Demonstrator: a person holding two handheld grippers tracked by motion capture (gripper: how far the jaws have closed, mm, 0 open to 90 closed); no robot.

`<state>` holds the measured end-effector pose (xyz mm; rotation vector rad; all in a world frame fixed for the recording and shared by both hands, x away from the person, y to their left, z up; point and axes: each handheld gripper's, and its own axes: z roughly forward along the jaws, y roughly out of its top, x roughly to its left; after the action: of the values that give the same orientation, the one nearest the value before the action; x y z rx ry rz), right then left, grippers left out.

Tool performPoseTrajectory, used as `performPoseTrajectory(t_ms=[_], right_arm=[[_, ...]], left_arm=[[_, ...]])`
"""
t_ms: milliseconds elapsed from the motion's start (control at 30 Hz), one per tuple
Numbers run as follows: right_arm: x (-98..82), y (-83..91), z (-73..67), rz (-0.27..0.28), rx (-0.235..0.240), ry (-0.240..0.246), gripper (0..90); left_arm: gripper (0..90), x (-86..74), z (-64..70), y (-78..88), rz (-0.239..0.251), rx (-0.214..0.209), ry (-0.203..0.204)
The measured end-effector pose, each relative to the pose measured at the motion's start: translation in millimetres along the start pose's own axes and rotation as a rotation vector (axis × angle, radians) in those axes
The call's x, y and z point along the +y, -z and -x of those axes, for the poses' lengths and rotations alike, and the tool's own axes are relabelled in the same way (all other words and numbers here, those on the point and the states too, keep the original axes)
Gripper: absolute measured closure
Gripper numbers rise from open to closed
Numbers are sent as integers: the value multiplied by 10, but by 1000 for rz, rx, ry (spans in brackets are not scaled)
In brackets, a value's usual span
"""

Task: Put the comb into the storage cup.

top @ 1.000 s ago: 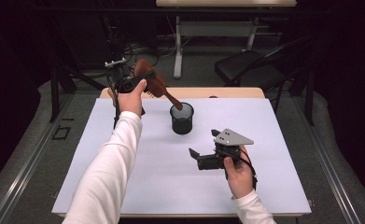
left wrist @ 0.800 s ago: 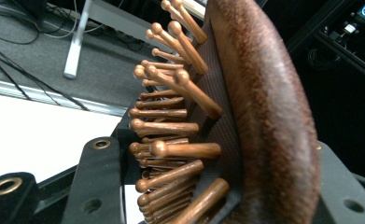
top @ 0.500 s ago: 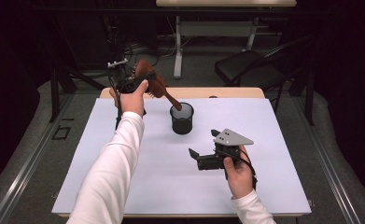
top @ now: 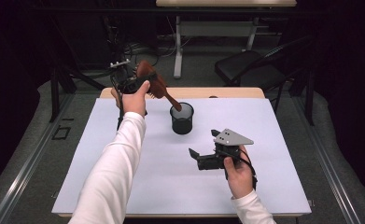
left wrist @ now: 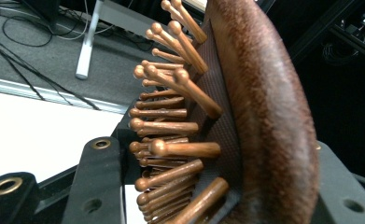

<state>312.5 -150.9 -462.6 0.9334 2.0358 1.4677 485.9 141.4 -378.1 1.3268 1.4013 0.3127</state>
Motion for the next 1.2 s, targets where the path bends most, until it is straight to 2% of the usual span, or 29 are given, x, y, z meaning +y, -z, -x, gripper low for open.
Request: performPoseTrajectory(t_ms=[567, 1200], right_arm=[[2, 3, 0, 4, 1, 1, 0], [20, 30, 6, 11, 0, 3, 0]], left_arm=[[500, -75, 41, -89, -2, 15, -21], [500, -218, 101, -221, -46, 9, -17]])
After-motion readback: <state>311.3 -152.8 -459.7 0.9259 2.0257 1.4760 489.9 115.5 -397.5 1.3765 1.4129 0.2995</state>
